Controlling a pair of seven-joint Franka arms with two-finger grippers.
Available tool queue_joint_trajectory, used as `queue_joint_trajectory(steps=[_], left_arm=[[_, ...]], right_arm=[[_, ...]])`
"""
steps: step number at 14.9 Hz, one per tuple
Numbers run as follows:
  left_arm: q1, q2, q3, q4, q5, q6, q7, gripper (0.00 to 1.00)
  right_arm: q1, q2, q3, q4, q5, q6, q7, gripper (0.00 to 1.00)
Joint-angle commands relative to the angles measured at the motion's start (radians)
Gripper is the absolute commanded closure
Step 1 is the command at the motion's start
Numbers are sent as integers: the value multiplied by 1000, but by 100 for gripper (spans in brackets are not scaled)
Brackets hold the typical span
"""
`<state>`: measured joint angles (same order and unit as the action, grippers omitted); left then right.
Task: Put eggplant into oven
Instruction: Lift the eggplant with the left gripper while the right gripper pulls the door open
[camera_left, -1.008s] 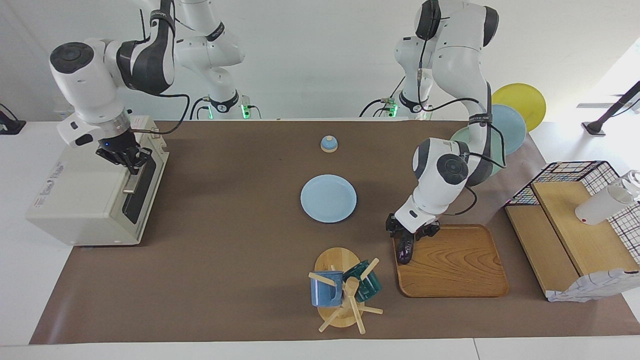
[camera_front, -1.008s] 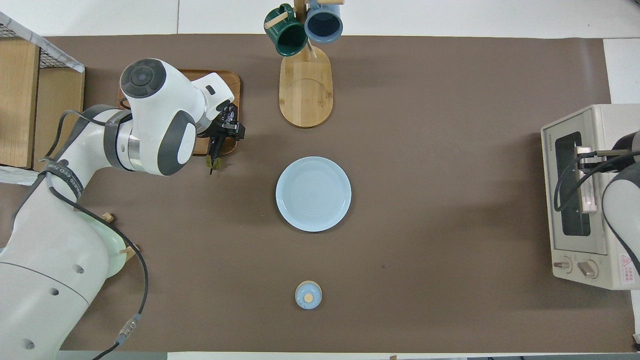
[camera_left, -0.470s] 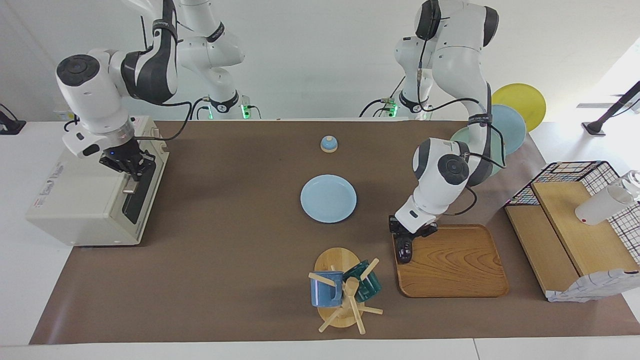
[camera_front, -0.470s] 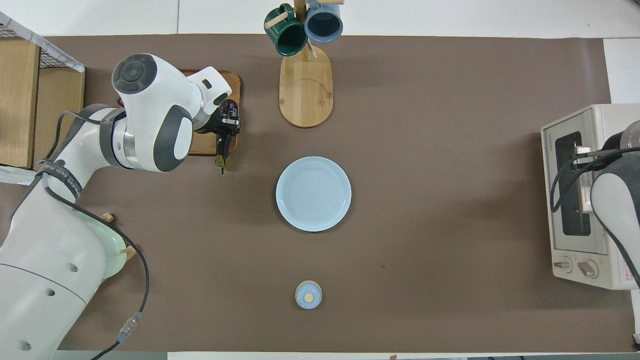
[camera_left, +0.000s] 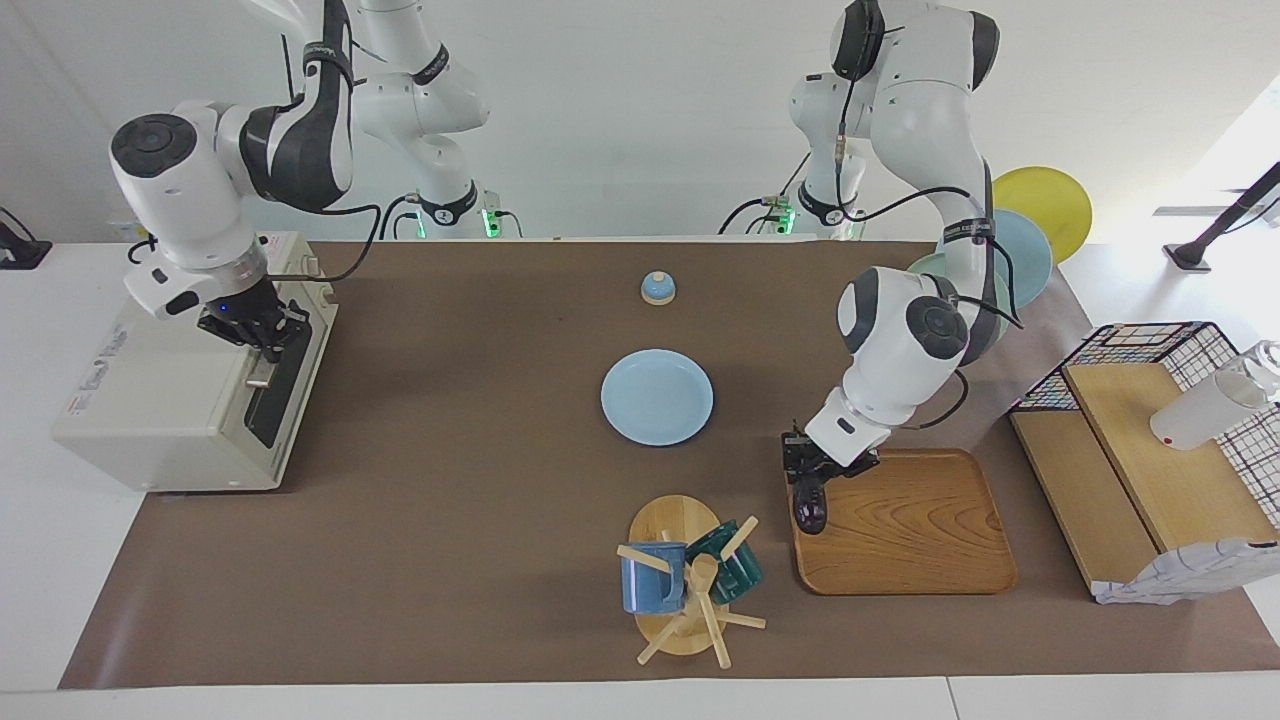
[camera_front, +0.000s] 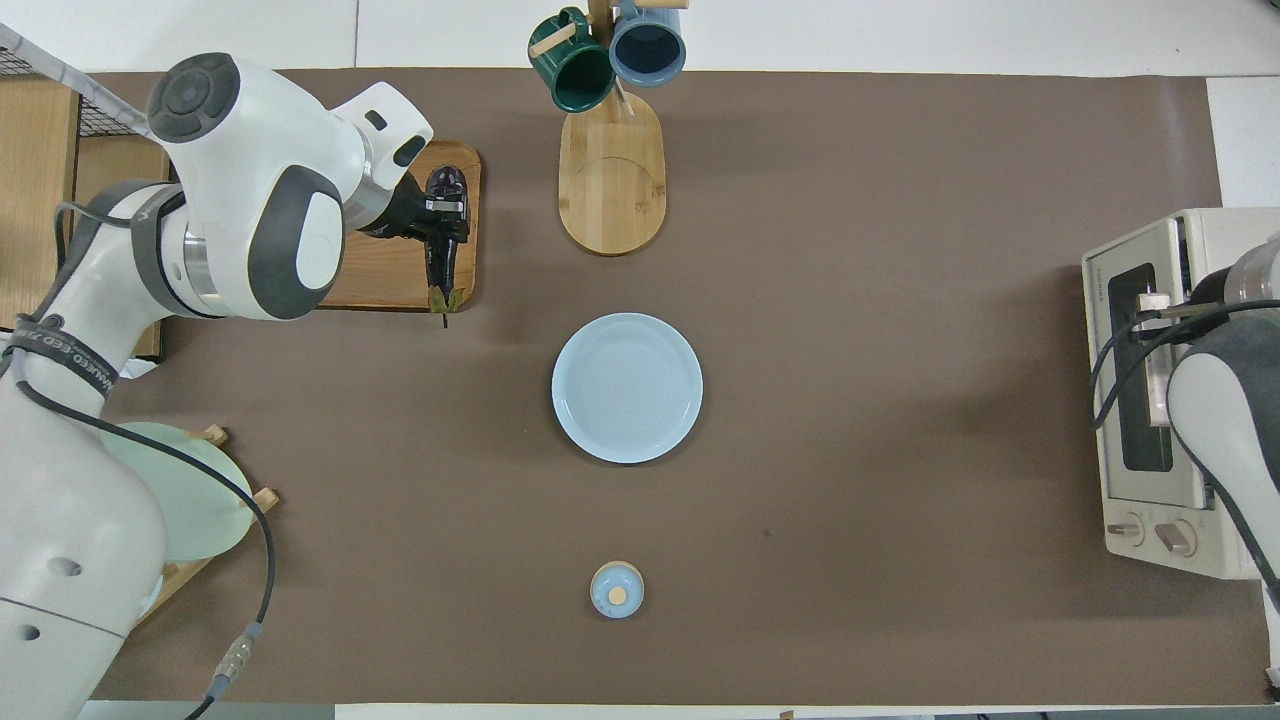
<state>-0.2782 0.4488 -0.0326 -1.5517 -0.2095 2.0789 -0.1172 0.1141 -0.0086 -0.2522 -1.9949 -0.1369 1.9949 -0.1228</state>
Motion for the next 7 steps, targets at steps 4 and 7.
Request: queue_joint_trajectory(steps=[4,7], left_arm=[[-70,-195,2,-79,-21,-172,-159,100],[-151,-261,2,-146,-21,-178,-272,100]], right_arm=[[41,33,4,-64,43,102,25,100],[61,32,2,-113,60,139,48,100]])
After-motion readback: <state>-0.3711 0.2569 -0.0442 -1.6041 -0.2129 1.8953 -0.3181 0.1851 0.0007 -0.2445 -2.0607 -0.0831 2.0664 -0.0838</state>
